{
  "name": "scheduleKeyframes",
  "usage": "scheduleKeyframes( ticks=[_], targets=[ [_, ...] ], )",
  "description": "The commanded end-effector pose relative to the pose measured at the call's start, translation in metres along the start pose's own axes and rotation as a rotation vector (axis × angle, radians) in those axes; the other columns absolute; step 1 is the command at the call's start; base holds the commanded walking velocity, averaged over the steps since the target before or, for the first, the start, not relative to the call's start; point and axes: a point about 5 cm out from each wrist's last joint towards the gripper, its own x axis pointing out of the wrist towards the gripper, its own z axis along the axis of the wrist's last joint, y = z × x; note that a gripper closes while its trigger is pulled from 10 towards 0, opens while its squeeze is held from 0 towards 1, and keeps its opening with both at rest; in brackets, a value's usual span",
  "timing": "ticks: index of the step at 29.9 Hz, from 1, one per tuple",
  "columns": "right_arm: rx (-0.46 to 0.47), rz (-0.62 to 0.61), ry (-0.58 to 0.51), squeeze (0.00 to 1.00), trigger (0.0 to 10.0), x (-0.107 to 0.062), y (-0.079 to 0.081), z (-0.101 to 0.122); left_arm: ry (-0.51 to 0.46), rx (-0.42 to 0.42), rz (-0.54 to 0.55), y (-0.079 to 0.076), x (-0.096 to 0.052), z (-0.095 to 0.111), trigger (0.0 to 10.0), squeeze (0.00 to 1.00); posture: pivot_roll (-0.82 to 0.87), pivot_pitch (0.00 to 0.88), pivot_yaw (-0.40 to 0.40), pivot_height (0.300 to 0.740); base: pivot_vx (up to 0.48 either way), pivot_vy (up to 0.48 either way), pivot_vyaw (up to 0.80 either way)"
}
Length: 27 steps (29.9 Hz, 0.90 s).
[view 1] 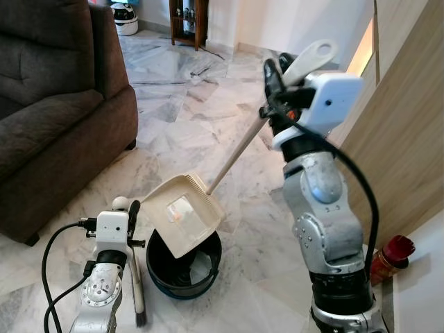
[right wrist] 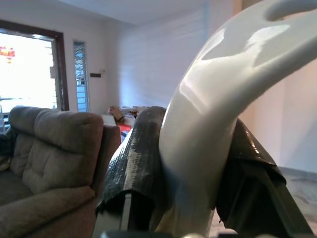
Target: Sweep floor
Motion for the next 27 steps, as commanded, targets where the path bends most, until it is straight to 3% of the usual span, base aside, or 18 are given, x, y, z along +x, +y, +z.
scheduleKeyframes(
  ticks=[1,10,16,20,27],
  targets=[
    [-0.059,0.046,-0.102,0.00,10.0,-0.004,0.006,0.016,-0.028,0.008,-0.003,0.001,0.001,0.005,10.0,0.00,0.04,0.077,-0.068,0.740,0.000,0.000,0.00],
    [-0.141,0.118,-0.131,0.00,10.0,-0.015,0.016,0.010,-0.030,0.009,-0.007,0.000,0.001,0.006,10.0,0.00,0.03,0.077,-0.067,0.740,0.000,0.000,0.00],
    [-0.099,0.141,-0.153,0.00,10.0,-0.019,0.026,0.014,-0.033,0.008,-0.008,0.000,0.002,0.006,10.0,0.00,0.04,0.069,-0.068,0.740,0.000,0.000,0.00],
    [-0.017,0.125,-0.135,0.00,10.0,-0.020,0.030,0.015,-0.036,0.009,-0.007,0.000,0.003,0.007,10.0,0.00,0.04,0.065,-0.070,0.740,0.000,0.000,0.00],
    [-0.035,0.066,-0.199,0.00,10.0,-0.021,0.026,0.023,-0.038,0.006,-0.009,-0.001,0.003,0.007,10.0,0.00,0.04,0.061,-0.070,0.740,0.000,0.000,0.00]
  ],
)
